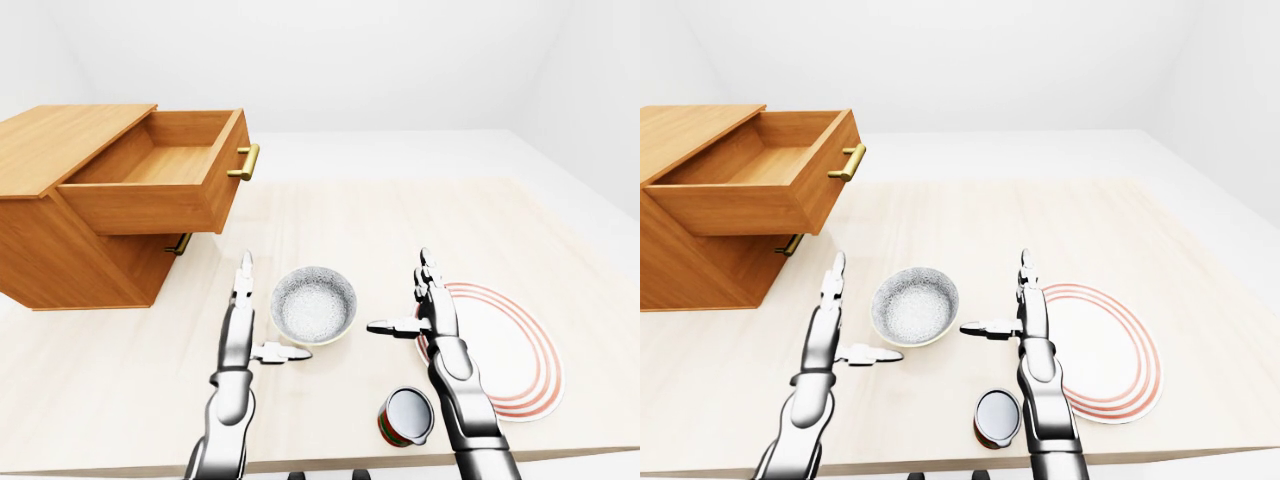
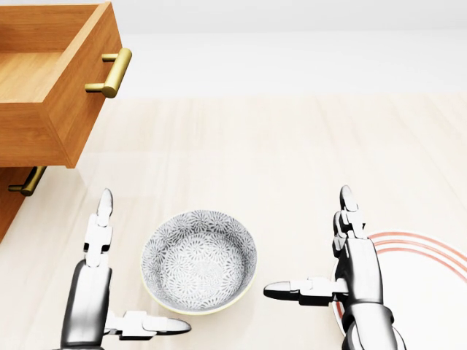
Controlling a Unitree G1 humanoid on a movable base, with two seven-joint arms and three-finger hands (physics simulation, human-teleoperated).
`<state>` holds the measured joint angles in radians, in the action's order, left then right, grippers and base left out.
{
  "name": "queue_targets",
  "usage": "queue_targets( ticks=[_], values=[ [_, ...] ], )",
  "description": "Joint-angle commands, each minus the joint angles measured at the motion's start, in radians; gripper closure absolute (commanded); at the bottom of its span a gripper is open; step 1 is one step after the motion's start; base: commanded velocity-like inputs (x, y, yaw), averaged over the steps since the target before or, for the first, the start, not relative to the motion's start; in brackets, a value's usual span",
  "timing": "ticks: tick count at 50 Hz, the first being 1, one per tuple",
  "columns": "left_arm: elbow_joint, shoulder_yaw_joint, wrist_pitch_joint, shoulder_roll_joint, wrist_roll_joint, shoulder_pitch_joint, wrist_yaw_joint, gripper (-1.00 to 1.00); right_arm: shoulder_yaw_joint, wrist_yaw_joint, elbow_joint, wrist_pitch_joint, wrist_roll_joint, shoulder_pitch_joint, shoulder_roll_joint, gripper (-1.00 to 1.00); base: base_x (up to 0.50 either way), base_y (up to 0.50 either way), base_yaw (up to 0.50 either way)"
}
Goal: Put the bowl on top of the cabinet.
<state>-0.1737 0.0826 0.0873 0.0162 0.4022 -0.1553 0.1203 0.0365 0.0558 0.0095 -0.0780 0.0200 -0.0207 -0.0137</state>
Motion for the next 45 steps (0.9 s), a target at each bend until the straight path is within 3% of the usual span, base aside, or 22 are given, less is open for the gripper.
queue_targets(
  ticks=[1, 9, 11, 22, 35, 45],
  values=[
    [0.048, 0.076, 0.000, 0.005, 0.197, -0.057, 0.154, -1.00, 0.001, 0.002, 0.003, 0.002, -0.001, -0.001, -0.001, -1.00, 0.00, 0.00, 0.00],
    [0.039, 0.112, 0.000, 0.018, 0.317, -0.090, 0.250, -1.00, 0.002, -0.002, 0.004, 0.004, -0.001, 0.001, -0.003, -1.00, 0.00, 0.00, 0.00],
    [0.047, 0.114, 0.000, 0.026, 0.394, -0.091, 0.319, -1.00, 0.002, -0.002, 0.008, 0.005, 0.000, -0.001, -0.002, -1.00, 0.00, 0.00, 0.00],
    [-0.003, 0.158, 0.000, 0.024, 0.510, -0.092, 0.401, -1.00, -0.001, -0.003, 0.022, 0.007, 0.004, -0.007, -0.002, -1.00, 0.00, 0.00, 0.00],
    [0.019, 0.197, 0.000, 0.021, 0.572, -0.056, 0.403, -1.00, -0.006, -0.003, 0.013, 0.001, 0.007, -0.004, 0.000, -1.00, 0.00, 0.00, 0.00],
    [0.125, 0.203, 0.000, -0.005, 0.603, 0.034, 0.403, -1.00, -0.005, -0.005, -0.003, -0.004, 0.006, 0.002, 0.001, -1.00, 0.00, 0.00, 0.00]
  ],
)
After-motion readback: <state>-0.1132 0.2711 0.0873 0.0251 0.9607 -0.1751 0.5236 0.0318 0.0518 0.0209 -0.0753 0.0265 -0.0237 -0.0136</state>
